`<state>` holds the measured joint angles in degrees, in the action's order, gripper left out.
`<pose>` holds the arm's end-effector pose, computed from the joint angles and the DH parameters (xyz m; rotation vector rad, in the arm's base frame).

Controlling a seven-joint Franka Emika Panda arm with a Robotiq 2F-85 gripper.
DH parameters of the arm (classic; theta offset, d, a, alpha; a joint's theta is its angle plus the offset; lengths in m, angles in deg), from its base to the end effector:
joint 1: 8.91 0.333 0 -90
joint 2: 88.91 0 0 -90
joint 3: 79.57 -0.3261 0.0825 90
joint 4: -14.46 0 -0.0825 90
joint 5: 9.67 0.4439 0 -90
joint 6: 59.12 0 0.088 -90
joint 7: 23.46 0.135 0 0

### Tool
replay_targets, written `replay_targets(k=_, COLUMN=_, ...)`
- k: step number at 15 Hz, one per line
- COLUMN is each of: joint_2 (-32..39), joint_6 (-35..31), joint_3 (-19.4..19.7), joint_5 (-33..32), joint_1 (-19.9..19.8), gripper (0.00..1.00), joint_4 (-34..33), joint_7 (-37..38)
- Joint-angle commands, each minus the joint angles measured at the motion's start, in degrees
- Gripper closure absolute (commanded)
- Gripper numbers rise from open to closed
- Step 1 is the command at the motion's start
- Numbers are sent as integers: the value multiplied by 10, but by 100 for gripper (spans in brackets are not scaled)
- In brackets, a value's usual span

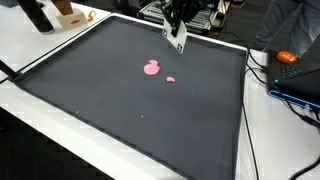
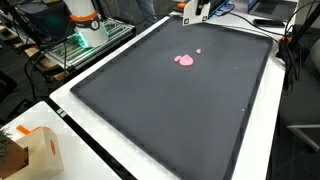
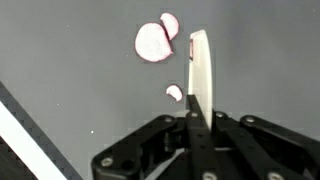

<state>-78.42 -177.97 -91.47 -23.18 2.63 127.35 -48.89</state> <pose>0.5901 0.2345 0.3253 2.6312 1.3912 -0.1128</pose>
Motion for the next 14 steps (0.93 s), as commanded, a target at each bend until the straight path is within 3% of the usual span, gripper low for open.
replay_targets(k=1, joint_2=37, joint_6=41, joint_3=-2, joint_5=-10, joint_1=19, gripper=99, joint_4=-52, joint_7=94)
replay_targets(k=6, joint_2=88, joint_6=76, joint_3=3, joint_5=-21, joint_1=40, gripper=99, joint_4=-112, joint_7=192)
replay_targets(k=14, joint_2=173, joint_6=125, joint_3=14, joint_5=-19, joint_1=69, gripper=99, joint_4=-200, joint_7=280)
